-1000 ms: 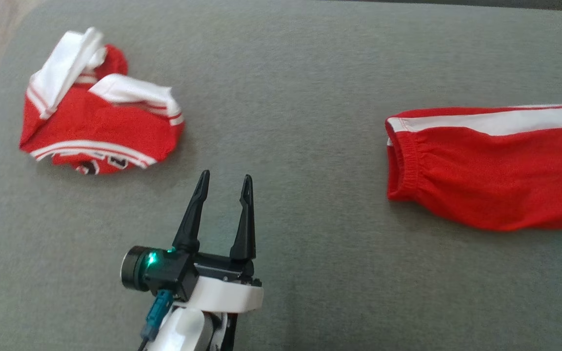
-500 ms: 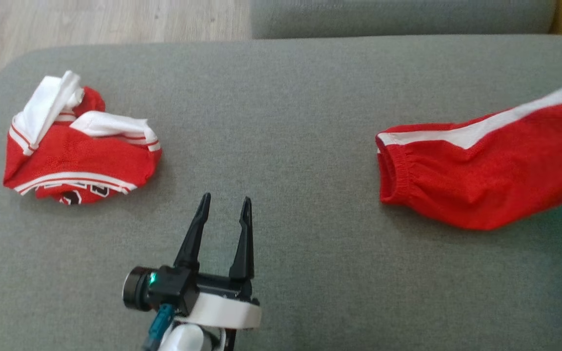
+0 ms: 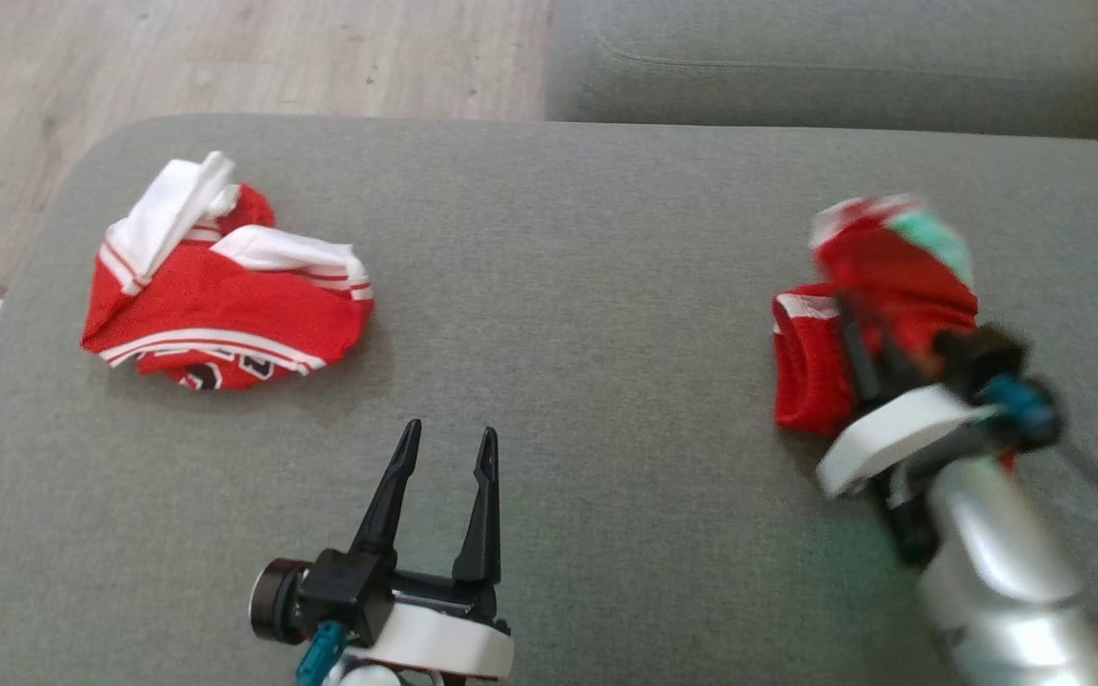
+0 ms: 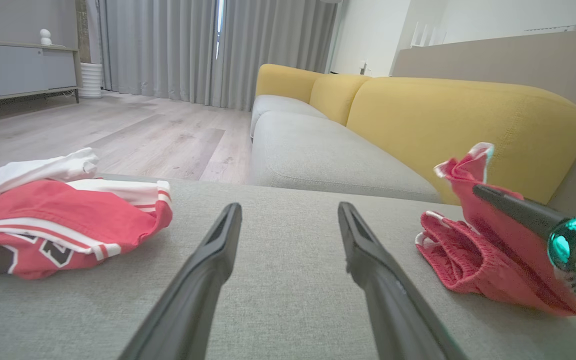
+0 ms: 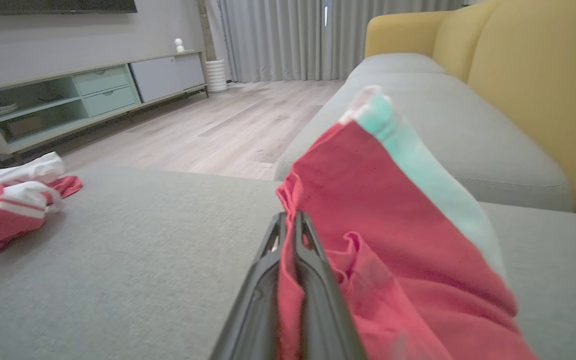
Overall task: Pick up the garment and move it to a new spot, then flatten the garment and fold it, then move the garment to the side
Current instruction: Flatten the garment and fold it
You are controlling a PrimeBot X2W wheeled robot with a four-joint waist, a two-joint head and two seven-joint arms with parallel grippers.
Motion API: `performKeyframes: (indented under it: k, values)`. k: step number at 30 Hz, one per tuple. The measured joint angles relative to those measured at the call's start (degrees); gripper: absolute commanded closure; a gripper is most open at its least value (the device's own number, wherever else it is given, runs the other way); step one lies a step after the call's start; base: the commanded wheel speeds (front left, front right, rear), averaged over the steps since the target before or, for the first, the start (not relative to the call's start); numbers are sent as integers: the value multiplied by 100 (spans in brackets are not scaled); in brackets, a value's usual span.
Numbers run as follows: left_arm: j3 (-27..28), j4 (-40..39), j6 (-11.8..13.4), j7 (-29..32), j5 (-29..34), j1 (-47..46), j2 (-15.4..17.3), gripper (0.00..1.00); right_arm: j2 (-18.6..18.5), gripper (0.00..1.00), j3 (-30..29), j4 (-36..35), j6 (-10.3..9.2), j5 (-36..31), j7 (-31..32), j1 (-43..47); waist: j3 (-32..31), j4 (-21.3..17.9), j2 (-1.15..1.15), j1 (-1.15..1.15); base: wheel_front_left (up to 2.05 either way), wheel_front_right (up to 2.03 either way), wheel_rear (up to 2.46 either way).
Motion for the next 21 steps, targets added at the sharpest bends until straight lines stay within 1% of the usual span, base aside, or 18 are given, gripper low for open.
performKeyframes:
  k: [1, 2, 3, 4, 5, 8, 14, 16, 18, 19, 20, 21]
  values:
    - [1, 8, 0, 0, 0, 1, 1, 0, 168, 100, -32, 8, 0, -110, 0, 96, -10, 38, 0, 0, 0, 0, 0]
    - [2, 8, 1, 0, -1, 1, 1, 0, 314, 78, -59, 25, 0, -225, 0, 170, -16, 73, 0, 0, 0, 0, 0]
    - [3, 7, 1, 0, -1, 1, 1, 0, 414, 65, -40, 29, 0, -338, -1, 227, -18, 101, 0, 0, 0, 0, 0]
    - [2, 7, 1, 0, -1, 1, 2, 0, 478, 13, 4, 37, 0, -417, -1, 268, -17, 126, 0, 0, 0, 0, 0]
    - [2, 7, 1, 0, -1, 1, 2, 0, 528, 0, 34, 52, 0, -444, -1, 305, -15, 147, 0, 0, 0, 0, 0]
    - [9, 5, 2, 0, -3, 1, 2, 0, 598, 0, 125, -34, 0, -445, -1, 404, -27, 162, 0, 1, 0, 0, 0]
    - [59, -22, 10, 0, -3, 62, 2, 0, 599, 0, 208, -811, 0, -457, -2, 865, -164, 60, 0, 0, 0, 0, 0]
    - [81, -30, 35, 0, -3, 172, 2, 0, 566, 0, 127, -1088, 0, -383, -2, 1109, -211, 9, 0, 0, 0, 0, 0]
    - [122, -36, 53, 0, -3, 267, 3, 0, 426, 0, 21, -1273, 0, -277, -3, 1285, -243, -33, 0, 0, 0, 0, 0]
    - [146, -48, 53, 0, -3, 293, 3, 0, 319, 16, -31, -1308, 0, -170, -1, 1316, -252, -45, 0, 0, 0, 0, 0]
    - [162, -66, 52, 0, -3, 302, 4, 0, 170, 71, -44, -1337, 0, -56, 16, 1318, -252, -48, 0, 0, 0, 0, 0]
    - [166, -86, 51, 0, -3, 300, 4, 0, 16, 100, -44, -1361, 0, 86, 71, 1309, -242, -39, 0, 0, 0, 0, 0]
